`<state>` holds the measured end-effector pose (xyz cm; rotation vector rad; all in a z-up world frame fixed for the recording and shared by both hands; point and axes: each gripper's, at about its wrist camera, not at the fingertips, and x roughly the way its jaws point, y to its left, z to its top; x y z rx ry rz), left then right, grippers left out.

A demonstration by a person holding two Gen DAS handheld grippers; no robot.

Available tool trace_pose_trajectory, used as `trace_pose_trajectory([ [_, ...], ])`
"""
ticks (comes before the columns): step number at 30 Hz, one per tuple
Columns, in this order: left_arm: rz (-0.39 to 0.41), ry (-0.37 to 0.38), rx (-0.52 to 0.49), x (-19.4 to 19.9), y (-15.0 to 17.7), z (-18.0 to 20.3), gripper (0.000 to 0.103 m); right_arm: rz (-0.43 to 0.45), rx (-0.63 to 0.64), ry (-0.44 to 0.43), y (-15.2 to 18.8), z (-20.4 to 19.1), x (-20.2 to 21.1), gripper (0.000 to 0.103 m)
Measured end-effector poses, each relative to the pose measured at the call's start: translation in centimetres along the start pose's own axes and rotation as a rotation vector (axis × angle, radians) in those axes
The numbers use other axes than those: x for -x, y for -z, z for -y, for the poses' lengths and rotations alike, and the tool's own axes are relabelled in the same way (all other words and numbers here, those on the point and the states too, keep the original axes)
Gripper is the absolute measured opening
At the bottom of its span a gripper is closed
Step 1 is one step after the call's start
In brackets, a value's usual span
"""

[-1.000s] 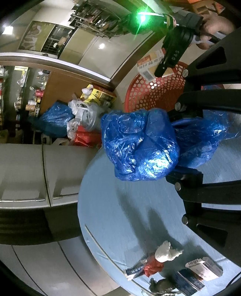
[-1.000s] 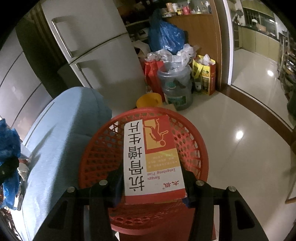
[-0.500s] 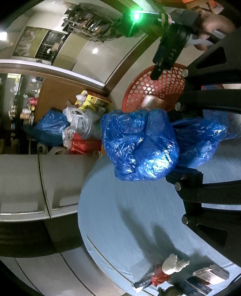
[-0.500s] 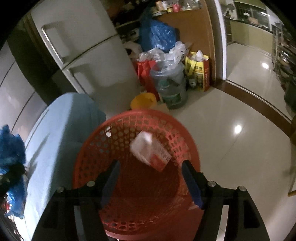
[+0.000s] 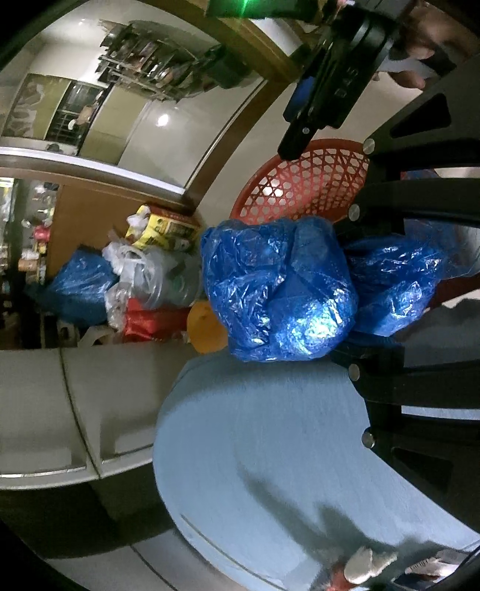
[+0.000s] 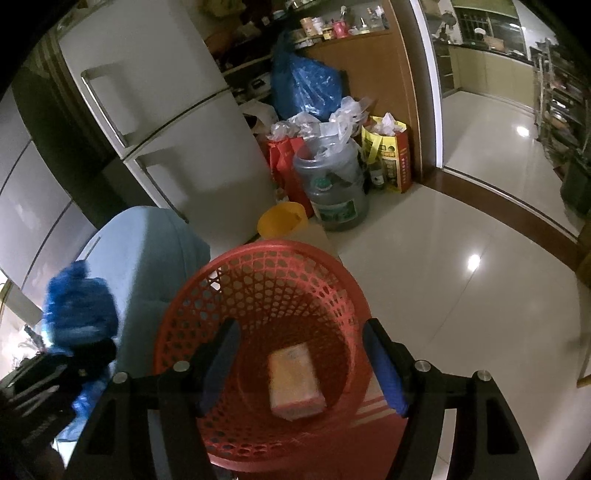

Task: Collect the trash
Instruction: 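Open the right tool to drop the box while the left tool drops the blue bag into the basket, then return the left tool to the table and grasp the white-purple medicine box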

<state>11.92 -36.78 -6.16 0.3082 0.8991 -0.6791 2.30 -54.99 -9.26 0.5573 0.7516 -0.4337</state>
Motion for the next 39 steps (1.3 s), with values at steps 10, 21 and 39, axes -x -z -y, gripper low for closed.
trace_pose_trajectory([
  [10, -0.067, 0.033, -0.013, -2.7, -0.4, 1.3, 0.041, 0.009, -0.024, 0.015, -0.1, 1.2, 0.7, 0.072],
  [21, -0.032, 0.019, 0.047, -0.8, -0.7, -0.8, 0.076, 0.017, -0.022, 0.009, -0.2, 1.0, 1.0, 0.072],
  [39, 0.085, -0.15, 0.281, 9.9, 6.5, -13.6, 0.079, -0.012, 0.141, -0.108, 1.8, -8.6, 0.9, 0.072],
])
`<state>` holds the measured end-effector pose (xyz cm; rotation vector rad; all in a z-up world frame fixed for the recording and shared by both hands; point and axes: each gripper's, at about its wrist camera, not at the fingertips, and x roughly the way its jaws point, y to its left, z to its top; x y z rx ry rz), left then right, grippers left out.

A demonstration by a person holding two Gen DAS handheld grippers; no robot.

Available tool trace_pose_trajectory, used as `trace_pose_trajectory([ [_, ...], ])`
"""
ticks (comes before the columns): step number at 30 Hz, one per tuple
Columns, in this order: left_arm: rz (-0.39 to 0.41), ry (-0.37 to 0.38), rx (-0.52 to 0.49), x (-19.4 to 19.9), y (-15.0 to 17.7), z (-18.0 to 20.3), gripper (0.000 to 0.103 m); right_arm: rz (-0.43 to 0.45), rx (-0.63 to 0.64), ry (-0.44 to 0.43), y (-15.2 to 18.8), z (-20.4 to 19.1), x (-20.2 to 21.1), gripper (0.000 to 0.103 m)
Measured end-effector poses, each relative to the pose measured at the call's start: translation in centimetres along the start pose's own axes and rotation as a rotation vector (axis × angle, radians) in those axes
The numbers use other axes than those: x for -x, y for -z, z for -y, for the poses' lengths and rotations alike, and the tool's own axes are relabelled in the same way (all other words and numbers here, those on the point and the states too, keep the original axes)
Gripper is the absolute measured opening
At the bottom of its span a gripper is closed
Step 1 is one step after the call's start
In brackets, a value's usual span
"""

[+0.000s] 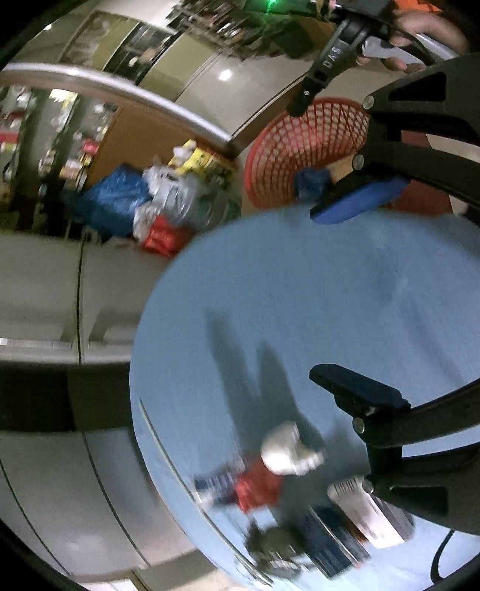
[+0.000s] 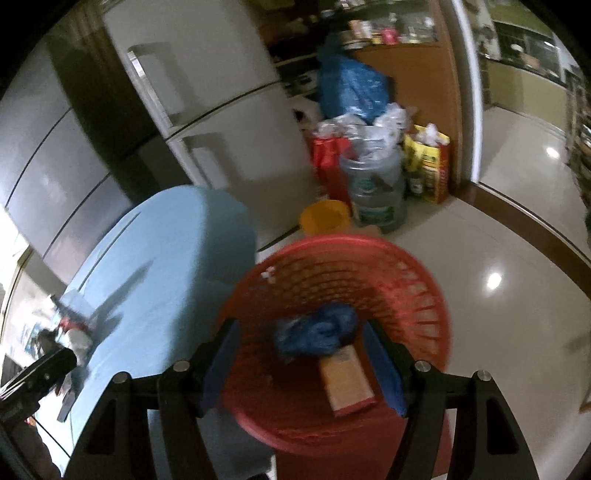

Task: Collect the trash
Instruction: 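Return the left tool to the table and grasp the white-purple medicine box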

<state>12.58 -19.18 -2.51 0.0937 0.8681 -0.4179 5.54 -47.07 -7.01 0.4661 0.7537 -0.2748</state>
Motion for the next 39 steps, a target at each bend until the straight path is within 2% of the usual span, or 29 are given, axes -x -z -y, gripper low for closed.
trace_pose_trajectory([
  [10, 0.018, -0.121, 0.111, 3.3, 4.7, -9.1, 0.08, -0.048, 0.164, -0.086, 2.5, -9.0, -0.6, 0.072],
  [15, -0.003, -0.148, 0.177, 3.7, 6.7, -13.9, 0.083, -0.069, 0.232, -0.112, 3.9, -12.5, -0.8, 0.072],
  [20, -0.033, -0.126, 0.123, 3.0, 7.6, -17.9, 0.083, -0.08, 0.29, -0.128, 4.9, -15.0, -0.6, 0.072],
  [25, -0.08, -0.081, 0.028, 1.0, 6.8, -20.4, 0.084, -0.095, 0.322, -0.13, 5.7, -16.5, -0.5, 0.072],
  [29, -0.104, -0.041, -0.066, -0.5, 6.0, -21.0, 0.087, -0.101, 0.334, -0.126, 5.9, -17.0, -0.4, 0.072],
  [32, -0.121, -0.008, -0.083, -1.5, 5.2, -21.5, 0.087, -0.103, 0.339, -0.121, 6.0, -17.0, -0.3, 0.072],
  [38, -0.123, -0.001, -0.092, -3.3, 4.7, -22.0, 0.087, -0.11, 0.346, -0.122, 6.2, -17.4, -0.5, 0.072],
  [39, -0.117, -0.008, -0.093, -3.3, 4.6, -21.7, 0.077, -0.111, 0.347, -0.123, 6.2, -17.4, -0.5, 0.072],
])
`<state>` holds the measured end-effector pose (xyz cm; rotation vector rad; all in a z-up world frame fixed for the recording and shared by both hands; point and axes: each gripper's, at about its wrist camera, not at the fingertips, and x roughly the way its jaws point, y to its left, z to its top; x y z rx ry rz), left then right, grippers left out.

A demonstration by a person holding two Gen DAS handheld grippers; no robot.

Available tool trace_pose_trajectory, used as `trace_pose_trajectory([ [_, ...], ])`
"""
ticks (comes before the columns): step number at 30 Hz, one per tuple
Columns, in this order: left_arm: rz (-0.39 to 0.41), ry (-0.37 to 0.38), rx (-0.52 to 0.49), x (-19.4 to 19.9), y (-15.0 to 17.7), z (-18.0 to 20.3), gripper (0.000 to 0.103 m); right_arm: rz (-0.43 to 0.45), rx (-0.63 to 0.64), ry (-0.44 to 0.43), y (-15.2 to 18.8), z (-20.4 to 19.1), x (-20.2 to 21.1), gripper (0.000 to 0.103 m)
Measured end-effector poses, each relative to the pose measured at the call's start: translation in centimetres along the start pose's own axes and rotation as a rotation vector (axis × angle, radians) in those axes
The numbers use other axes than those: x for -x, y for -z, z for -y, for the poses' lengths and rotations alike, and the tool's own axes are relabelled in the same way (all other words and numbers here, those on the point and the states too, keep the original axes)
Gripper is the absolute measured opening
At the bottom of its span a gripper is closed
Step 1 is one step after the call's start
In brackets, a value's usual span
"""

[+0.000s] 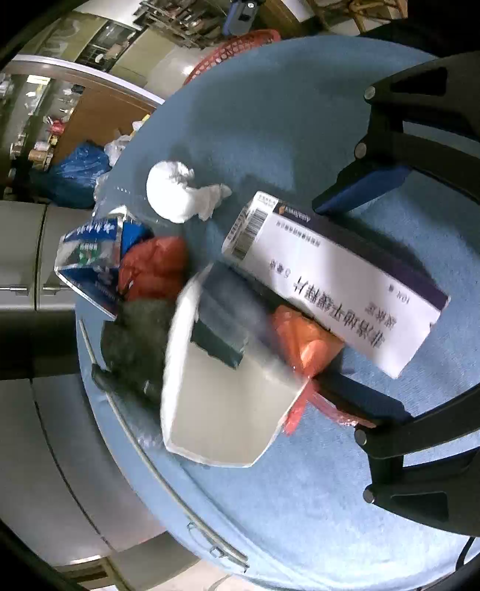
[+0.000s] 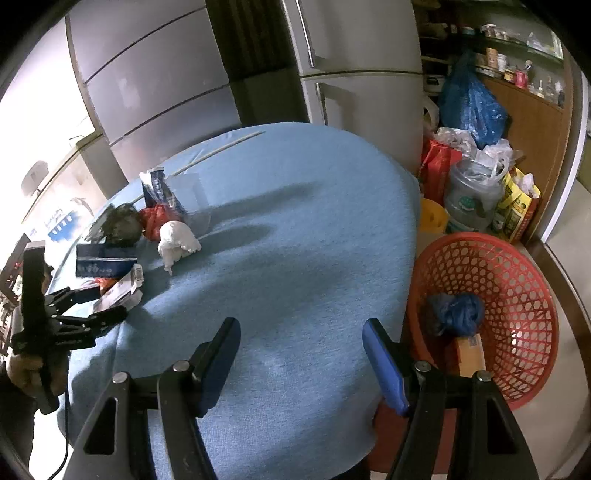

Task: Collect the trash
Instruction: 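Return the left tool to the table and grasp the white-purple medicine box, then grasp the white crumpled tissue with the right tool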

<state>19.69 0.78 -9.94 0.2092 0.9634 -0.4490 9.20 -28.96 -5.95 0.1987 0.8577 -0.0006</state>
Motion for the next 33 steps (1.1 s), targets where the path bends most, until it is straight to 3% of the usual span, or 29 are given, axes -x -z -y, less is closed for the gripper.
trace_pose_trajectory([
  [1, 0.008, -0.009, -0.007, 0.2, 0.1, 0.3, 0.07, -0.001, -0.001, -0.001, 0.0, 0.0, 0.0, 0.072],
  [2, 0.014, -0.001, -0.013, 0.6, 0.3, 0.8, 0.054, -0.002, -0.002, -0.003, 0.1, 0.0, -0.1, 0.072],
  [3, 0.013, -0.004, -0.015, 0.9, 0.6, 1.2, 0.051, -0.004, -0.003, -0.004, 0.1, 0.0, -0.1, 0.072],
  [11, 0.023, -0.053, 0.074, 2.7, 3.5, 3.7, 0.049, -0.022, 0.034, -0.044, -0.4, -1.6, -1.0, 0.072],
  [22, 0.041, -0.145, 0.233, 3.7, 5.8, 4.2, 0.049, -0.068, 0.074, -0.245, -5.8, -9.3, -6.6, 0.072],
  [33, 0.051, -0.195, 0.271, 4.1, 6.5, 3.0, 0.049, -0.15, 0.036, -0.211, -8.1, -12.2, -13.8, 0.072],
])
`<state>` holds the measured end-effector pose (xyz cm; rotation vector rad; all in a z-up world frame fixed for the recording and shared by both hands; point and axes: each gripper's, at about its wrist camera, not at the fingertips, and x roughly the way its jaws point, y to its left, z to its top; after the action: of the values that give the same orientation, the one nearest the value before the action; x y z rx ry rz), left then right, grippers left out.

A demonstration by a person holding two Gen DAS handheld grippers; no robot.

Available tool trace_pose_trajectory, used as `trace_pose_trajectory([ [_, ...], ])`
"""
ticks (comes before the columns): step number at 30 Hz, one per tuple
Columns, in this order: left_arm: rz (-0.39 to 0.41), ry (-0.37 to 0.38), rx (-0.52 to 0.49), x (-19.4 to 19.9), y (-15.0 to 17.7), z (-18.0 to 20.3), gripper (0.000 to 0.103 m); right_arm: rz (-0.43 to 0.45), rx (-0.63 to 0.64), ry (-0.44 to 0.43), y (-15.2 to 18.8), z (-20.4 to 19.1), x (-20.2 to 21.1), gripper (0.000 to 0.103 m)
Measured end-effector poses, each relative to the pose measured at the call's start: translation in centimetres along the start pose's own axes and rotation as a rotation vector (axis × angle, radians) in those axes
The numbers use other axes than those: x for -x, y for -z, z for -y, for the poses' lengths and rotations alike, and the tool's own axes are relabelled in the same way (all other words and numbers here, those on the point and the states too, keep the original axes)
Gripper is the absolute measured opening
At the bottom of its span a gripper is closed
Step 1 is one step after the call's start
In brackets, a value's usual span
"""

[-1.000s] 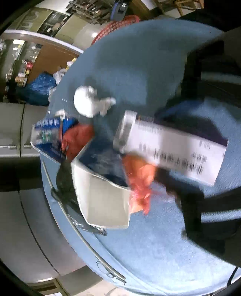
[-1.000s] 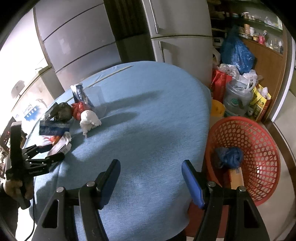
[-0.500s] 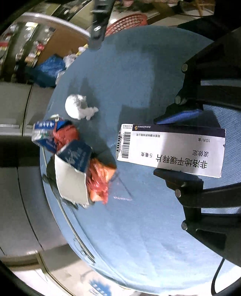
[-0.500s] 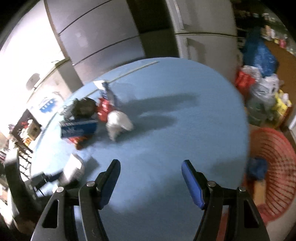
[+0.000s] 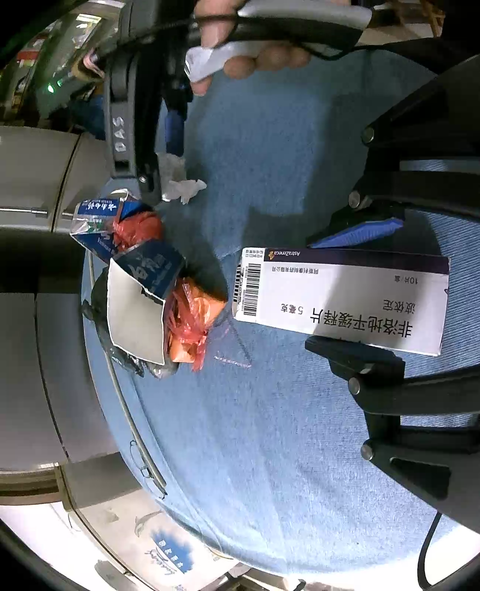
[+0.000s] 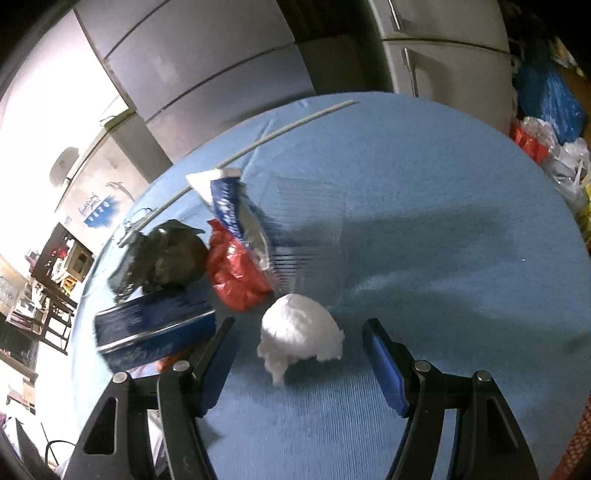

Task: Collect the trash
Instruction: 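Grasp the white crumpled tissue with the right tool, then lift the tissue with the right tool while the left tool holds the white-purple box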

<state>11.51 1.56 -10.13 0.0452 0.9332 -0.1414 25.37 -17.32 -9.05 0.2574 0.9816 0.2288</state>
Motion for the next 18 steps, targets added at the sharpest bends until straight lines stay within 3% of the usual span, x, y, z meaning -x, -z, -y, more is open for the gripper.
trace_pose_trajectory([
  [1, 0.0, -0.002, 0.005, 0.0, 0.0, -0.1, 0.049, -0.008, 0.005, -0.004, 0.0, 0.0, -0.3, 0.069],
  [2, -0.001, -0.005, 0.009, -0.1, -0.1, -0.2, 0.049, -0.013, 0.014, -0.007, 0.0, -0.1, -0.6, 0.048],
  [3, -0.002, -0.008, 0.011, -0.1, -0.1, -0.2, 0.049, -0.02, 0.023, -0.008, 0.0, -0.2, -0.8, 0.04],
  [18, -0.049, -0.038, 0.065, -0.7, -0.8, -1.1, 0.048, 0.062, 0.032, -0.068, 4.5, 0.0, 4.4, 0.04],
])
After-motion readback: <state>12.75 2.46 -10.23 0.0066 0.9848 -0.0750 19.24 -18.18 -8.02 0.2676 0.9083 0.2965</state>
